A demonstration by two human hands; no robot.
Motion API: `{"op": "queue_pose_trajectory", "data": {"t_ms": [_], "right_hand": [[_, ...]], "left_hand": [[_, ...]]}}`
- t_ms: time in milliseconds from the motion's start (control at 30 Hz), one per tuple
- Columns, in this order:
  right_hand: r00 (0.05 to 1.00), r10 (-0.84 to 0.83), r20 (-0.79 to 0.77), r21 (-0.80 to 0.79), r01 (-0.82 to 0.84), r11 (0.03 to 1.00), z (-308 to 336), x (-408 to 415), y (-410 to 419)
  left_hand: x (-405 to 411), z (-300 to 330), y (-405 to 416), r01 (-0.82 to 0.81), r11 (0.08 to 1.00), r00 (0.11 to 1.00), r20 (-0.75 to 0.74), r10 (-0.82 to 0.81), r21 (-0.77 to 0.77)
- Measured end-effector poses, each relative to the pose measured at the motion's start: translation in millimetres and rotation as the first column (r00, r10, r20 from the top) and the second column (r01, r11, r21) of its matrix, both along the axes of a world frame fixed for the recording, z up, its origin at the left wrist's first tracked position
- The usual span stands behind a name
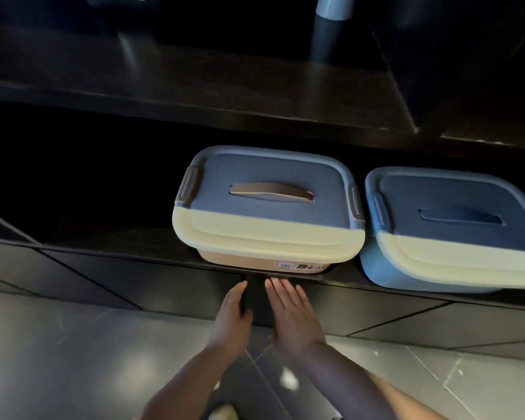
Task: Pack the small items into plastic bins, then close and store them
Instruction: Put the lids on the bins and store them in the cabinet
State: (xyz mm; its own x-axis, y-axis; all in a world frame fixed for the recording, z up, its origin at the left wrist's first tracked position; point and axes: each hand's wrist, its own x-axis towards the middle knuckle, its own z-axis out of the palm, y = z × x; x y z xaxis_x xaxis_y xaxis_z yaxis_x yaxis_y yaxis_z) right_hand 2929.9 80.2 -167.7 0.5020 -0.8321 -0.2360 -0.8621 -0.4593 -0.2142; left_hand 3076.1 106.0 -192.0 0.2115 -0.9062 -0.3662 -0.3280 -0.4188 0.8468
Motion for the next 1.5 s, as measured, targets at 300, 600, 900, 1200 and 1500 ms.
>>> {"op": "queue_pose_trajectory", "data": {"t_ms": [300,600,900,1200,1500], "right_hand": [[0.994,-0.112,-0.022,-0.06,0.11,0.992,-7.9,15.8,3.2],[0.976,-0.166,0.141,-0.138,0.186,0.973,-19.6,6.3,50.4],[0.979,-0.07,0.19,-0.267,0.12,0.956,-23.2,-39.6,134.9],[0.949,-0.109,0.297,-0.134,0.155,0.979,-8.9,-123.0,200.6],[0.703,-0.612,0.362,0.217,0.575,0.789,-10.7,-248.6,272.4]], "left_hand": [[13.7,-34.4,-9.2,0.053,0.999,0.995,-0.079,-0.053,-0.013],[12.7,-22.8,14.9,-0.025,0.993,0.981,-0.196,0.001,-0.119],[-3.3,-15.0,101.5,0.193,0.981,0.975,-0.111,-0.191,0.006],[-93.0,16.7,196.7,0.332,0.936,0.936,-0.163,-0.312,0.12],[-241.2,17.6,279.5,0.303,0.943,0.935,-0.234,-0.266,0.137]]}}
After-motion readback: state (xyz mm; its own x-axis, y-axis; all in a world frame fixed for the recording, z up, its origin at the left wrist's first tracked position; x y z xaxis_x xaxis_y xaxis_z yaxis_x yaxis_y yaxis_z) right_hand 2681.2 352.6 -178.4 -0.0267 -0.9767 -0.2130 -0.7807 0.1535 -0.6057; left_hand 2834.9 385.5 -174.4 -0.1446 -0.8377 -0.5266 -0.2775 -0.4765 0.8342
